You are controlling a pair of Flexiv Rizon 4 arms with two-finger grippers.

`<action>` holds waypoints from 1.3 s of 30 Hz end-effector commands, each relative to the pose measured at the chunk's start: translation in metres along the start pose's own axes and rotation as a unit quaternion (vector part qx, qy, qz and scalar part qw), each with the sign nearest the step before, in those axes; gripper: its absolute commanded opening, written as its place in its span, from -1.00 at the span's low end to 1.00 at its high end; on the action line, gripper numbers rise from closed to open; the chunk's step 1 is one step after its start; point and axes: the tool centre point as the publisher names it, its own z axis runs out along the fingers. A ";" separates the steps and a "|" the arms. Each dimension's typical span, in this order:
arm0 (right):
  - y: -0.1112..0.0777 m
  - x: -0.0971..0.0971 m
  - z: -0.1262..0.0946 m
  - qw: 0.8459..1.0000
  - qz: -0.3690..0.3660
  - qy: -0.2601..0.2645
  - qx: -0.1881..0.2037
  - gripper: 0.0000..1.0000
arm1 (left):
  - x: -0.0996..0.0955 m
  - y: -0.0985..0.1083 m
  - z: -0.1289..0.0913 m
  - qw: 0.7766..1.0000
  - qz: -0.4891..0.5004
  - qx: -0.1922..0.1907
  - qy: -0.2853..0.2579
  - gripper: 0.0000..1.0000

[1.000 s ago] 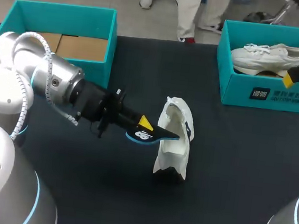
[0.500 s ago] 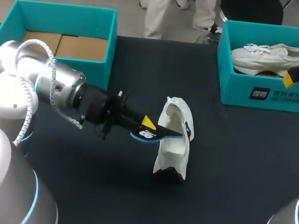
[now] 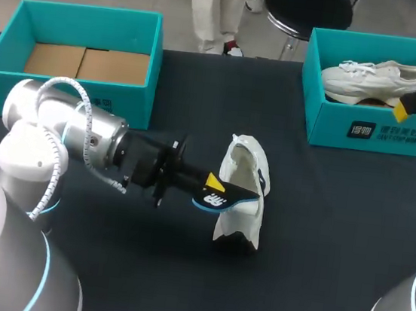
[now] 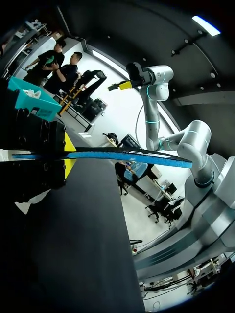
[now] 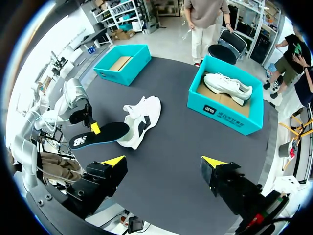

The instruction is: Take the shoe out of the shoebox, open the shoe tongue, remove and reinsert the insole, then place the shoe into the shoebox

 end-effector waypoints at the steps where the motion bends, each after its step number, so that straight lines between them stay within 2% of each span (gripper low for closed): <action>1: 0.003 -0.001 0.001 1.000 0.001 0.000 0.003 1.00 | -0.001 0.007 0.006 1.000 0.005 -0.004 0.002 -1.00; 23: 0.003 -0.001 0.001 1.000 0.001 0.000 0.003 1.00 | 0.005 0.029 0.013 1.000 0.007 -0.022 0.011 -1.00; 39: 0.003 -0.001 0.001 1.000 0.001 0.000 0.003 1.00 | 0.000 0.049 0.015 0.999 0.022 -0.039 0.017 -1.00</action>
